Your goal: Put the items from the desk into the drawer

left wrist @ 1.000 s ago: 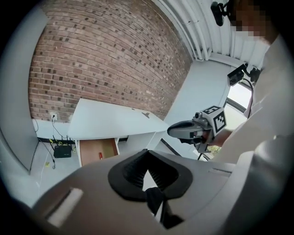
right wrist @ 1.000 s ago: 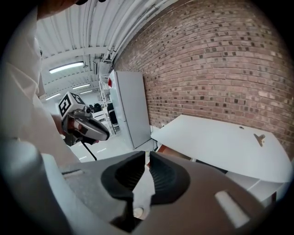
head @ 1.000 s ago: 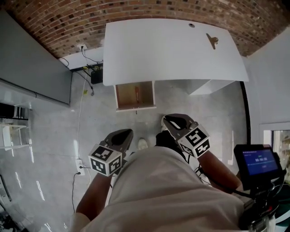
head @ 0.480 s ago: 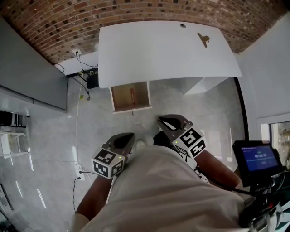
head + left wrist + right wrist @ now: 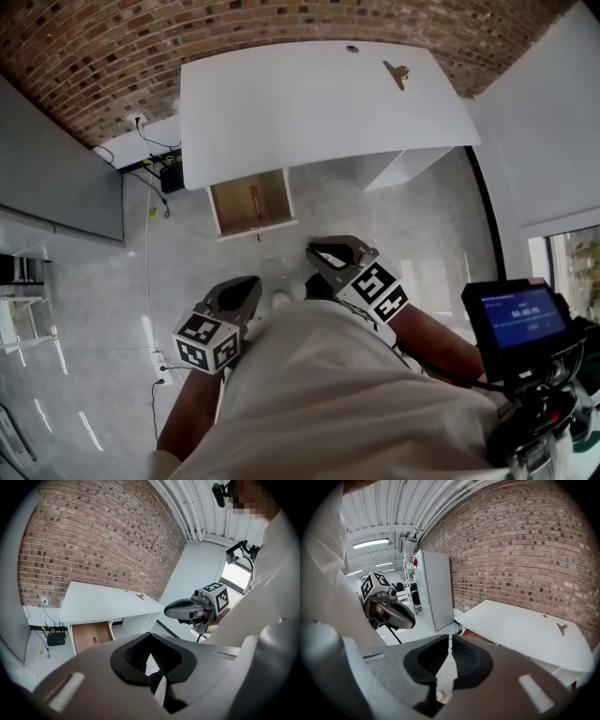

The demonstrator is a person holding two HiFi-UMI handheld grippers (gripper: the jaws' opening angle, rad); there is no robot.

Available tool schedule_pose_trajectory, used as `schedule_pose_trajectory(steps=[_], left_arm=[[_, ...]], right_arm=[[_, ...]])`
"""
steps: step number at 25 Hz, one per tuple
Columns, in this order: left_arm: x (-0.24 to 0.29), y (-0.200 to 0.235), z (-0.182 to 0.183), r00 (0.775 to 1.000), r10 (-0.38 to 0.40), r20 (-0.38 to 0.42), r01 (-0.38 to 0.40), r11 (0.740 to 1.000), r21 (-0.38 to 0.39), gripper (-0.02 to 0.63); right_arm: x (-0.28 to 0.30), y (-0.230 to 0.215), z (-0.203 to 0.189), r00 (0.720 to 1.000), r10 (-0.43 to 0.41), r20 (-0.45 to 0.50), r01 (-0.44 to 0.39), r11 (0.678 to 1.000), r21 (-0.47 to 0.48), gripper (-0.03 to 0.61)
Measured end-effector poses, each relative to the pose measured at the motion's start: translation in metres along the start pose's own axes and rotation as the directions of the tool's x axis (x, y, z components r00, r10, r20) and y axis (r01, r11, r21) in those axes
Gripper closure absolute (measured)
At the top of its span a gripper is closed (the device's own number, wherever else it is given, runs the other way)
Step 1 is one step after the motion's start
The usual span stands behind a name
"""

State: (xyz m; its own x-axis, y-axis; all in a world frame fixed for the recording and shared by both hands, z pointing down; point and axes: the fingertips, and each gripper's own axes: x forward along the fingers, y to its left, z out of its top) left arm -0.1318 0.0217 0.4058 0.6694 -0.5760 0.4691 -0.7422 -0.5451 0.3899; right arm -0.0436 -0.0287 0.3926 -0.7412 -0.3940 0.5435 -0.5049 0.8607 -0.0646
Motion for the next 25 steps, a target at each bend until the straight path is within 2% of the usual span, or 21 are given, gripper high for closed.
schedule_pose_trajectory(steps=[9, 25], left_arm=[[0.006, -0.002, -0.01, 1.0, -0.013, -0.012, 0.013, 1.0, 0.002, 0.606], [0.009, -0.001, -0.011, 1.0, -0.016, -0.004, 0.016, 1.0, -0.013, 0.606]], right_arm=[[0.005, 0.006, -0.004, 1.0, 0.011, -0.024, -0.012, 0.999, -0.042, 0.561], [0.005, 0.008, -0.004, 0.999, 0.02, -0.03, -0.022, 0.998, -0.055, 0.561]])
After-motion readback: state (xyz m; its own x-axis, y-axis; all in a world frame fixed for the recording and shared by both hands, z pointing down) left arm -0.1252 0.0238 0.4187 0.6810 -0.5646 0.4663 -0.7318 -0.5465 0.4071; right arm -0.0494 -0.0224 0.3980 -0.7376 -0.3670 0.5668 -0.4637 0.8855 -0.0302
